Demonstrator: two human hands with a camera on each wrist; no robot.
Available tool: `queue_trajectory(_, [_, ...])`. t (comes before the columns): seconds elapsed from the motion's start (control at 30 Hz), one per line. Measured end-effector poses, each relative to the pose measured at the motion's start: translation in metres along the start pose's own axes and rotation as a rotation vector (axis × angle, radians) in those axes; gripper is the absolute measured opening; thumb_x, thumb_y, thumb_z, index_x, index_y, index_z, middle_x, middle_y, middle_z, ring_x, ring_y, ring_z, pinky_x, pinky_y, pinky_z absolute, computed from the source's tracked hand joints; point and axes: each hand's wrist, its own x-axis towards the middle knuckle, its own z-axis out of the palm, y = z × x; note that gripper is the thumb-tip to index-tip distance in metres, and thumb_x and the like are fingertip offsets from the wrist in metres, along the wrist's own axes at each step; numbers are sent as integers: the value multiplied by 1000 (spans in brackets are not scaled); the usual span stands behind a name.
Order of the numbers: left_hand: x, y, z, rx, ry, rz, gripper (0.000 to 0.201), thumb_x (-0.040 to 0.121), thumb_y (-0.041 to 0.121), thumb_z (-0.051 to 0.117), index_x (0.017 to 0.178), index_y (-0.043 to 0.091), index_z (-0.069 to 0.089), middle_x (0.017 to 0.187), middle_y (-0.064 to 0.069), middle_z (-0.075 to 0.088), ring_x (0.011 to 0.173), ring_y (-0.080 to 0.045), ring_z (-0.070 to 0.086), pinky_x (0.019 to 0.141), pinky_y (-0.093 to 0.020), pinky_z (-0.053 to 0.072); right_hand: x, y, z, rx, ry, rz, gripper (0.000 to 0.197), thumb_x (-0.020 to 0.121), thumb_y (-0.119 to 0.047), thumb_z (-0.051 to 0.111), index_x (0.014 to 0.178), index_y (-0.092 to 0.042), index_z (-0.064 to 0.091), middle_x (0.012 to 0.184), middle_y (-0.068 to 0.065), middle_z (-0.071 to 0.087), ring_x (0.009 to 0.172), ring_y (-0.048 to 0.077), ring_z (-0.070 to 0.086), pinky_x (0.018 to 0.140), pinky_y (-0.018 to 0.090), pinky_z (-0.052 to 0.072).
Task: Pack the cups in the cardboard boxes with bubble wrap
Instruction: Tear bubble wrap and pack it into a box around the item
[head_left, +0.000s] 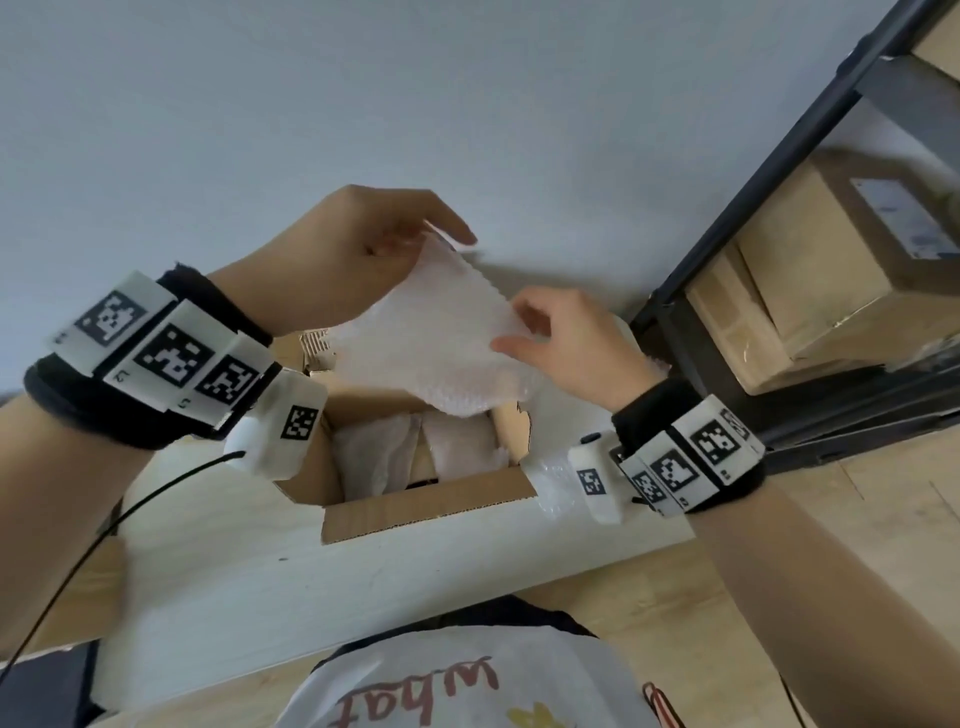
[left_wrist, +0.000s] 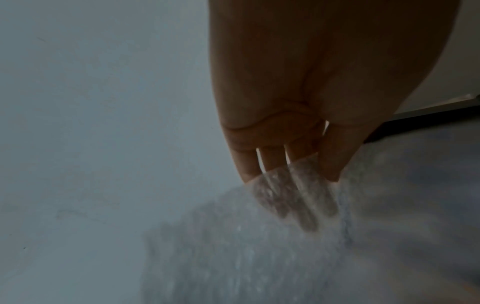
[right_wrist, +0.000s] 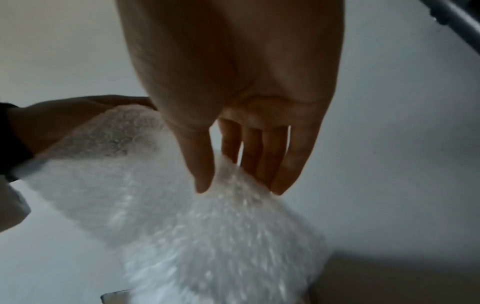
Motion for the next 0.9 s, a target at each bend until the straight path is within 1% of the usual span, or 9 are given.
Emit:
queue_trajectory(0.07, [-5, 0, 4, -38, 79, -16, 24, 90, -1, 47, 98, 16, 62, 89, -2, 71, 71, -12, 63, 62, -11, 46, 0, 2, 7, 44, 82, 62, 17, 86, -33, 68, 79, -20, 59, 71, -9, 59, 66, 8, 55, 58, 19, 40])
queue_trajectory(0.13, [-11, -1, 10, -55, 130, -39, 14, 88, 4, 53, 91, 15, 60, 84, 5, 69, 72, 2, 63, 66, -4, 43, 1, 2, 13, 190, 129, 152, 20, 87, -33, 66, 78, -16, 61, 76, 1, 65, 69, 14, 59, 65, 27, 48])
queue_trajectory(0.27, [-33, -9, 28, -59, 73, -59, 11, 87, 25, 61, 91, 15, 63, 97, 7, 70, 87, 2, 64, 82, -12, 49, -1, -5, 22, 520, 89, 352, 21, 92, -24, 60, 89, -3, 64, 94, 17, 68, 82, 31, 68, 68, 42, 60])
queue_trajectory(0.37, [-52, -21, 45, -3, 1, -58, 6, 85, 33, 61, 87, 28, 60, 112, 17, 65, 97, 4, 61, 89, -17, 47, -6, -11, 28, 750, 32, 454, 27, 97, -19, 51, 103, 5, 63, 104, 21, 67, 78, 28, 69, 59, 32, 58])
queue_trajectory(0.5, [-74, -39, 64, 32, -34, -38, 21, 86, 6, 61, 91, 27, 60, 132, 12, 53, 60, 6, 58, 58, -5, 39, -10, -18, 37, 1120, -54, 473, 32, 98, -14, 43, 115, 8, 58, 109, 24, 67, 88, 31, 69, 69, 35, 57])
queue_trajectory(0.6, [-86, -51, 74, 40, -25, -70, 42, 82, -10, 50, 105, 22, 66, 140, 12, 43, 90, 12, 58, 65, -9, 42, -16, -20, 46, 1334, -150, 452, 36, 95, -28, 50, 114, 0, 62, 105, 18, 69, 93, 27, 68, 77, 32, 57])
queue_trajectory(0.73, [-104, -65, 83, -5, -24, -75, 43, 86, -8, 49, 114, 21, 64, 144, 11, 37, 109, 0, 51, 78, 3, 35, -21, -20, 62, 890, -54, 290, 18, 84, -18, 69, 100, -8, 70, 99, 8, 73, 97, 23, 68, 92, 42, 53])
queue_trajectory(0.83, [-125, -85, 95, 116, 122, -179, 31, 88, 4, 56, 117, 16, 60, 145, 1, 41, 125, -13, 49, 102, -26, 41, -20, -21, 67, 552, 175, 141, 12, 81, -15, 72, 91, -14, 68, 91, -3, 71, 87, 15, 67, 83, 27, 55])
queue_trajectory(0.9, [-145, -101, 106, 262, 123, -318, 40, 90, 19, 59, 128, 12, 51, 152, -7, 32, 140, -21, 29, 114, -34, 23, -19, -23, 71, 293, 264, -111, 14, 80, -12, 72, 91, -11, 65, 100, -1, 68, 89, 15, 65, 75, 24, 53])
